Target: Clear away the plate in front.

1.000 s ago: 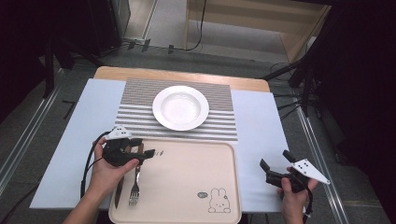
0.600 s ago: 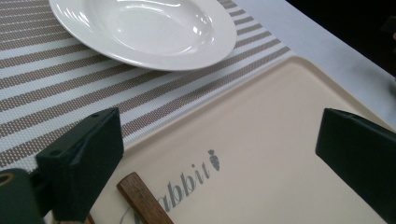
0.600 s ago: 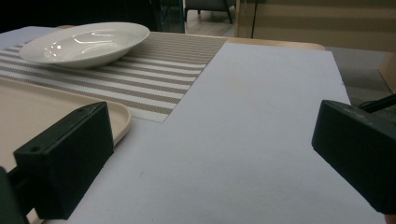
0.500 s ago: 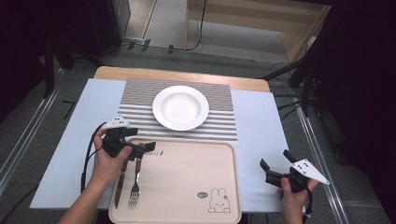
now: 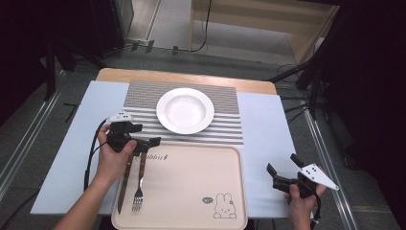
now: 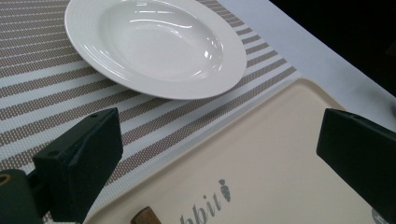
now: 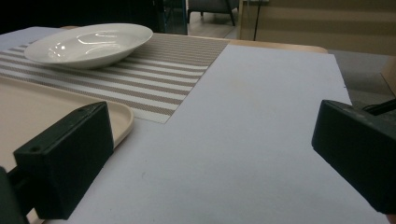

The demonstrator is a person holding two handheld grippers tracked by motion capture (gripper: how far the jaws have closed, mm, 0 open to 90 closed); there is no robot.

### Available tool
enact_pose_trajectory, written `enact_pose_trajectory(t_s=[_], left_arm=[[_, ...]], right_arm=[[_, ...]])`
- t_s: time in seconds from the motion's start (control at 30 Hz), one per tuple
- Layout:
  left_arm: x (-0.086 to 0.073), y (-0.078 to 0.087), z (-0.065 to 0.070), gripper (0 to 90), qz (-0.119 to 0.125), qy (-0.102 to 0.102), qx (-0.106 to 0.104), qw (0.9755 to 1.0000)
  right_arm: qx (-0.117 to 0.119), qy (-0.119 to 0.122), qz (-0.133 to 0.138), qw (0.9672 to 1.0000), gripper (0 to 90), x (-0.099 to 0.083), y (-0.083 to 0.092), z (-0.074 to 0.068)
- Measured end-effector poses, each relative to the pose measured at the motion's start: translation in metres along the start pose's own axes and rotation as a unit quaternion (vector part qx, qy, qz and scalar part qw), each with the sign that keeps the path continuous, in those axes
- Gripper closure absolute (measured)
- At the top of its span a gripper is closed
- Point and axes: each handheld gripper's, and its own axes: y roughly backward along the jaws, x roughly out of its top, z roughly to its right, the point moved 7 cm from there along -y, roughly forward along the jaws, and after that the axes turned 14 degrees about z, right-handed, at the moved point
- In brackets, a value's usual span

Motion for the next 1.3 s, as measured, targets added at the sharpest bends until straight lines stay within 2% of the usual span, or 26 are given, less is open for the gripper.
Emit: enact_pose_trajectory(t_s=[0.27, 0.6, 0.77, 0.97, 1.3], left_arm=[[0.007, -0.012, -0.003, 0.0, -0.002, -0.003, 0.001, 1.0000], [0.018, -0.029, -0.016, 0.0, 0.003, 0.018, 0.004, 0.9998], [0.022, -0.038, -0.022, 0.0, -0.001, 0.017, 0.008, 0.9998], [0.025, -0.051, -0.029, 0.0, -0.004, 0.025, 0.011, 0.9996], [0.028, -0.070, -0.034, 0.0, -0.012, 0.031, 0.014, 0.9993]], right_arm=[[0.007, 0.005, -0.002, 1.0000, 0.0, -0.002, 0.000, -0.003], [0.010, 0.007, -0.001, 0.9999, 0.0, -0.002, -0.001, -0.004], [0.012, 0.010, -0.001, 0.9999, 0.0, -0.003, -0.001, -0.004], [0.012, 0.009, 0.000, 0.9999, 0.0, -0.003, -0.001, -0.004], [0.015, 0.007, 0.001, 0.9999, 0.0, -0.003, -0.002, -0.004]])
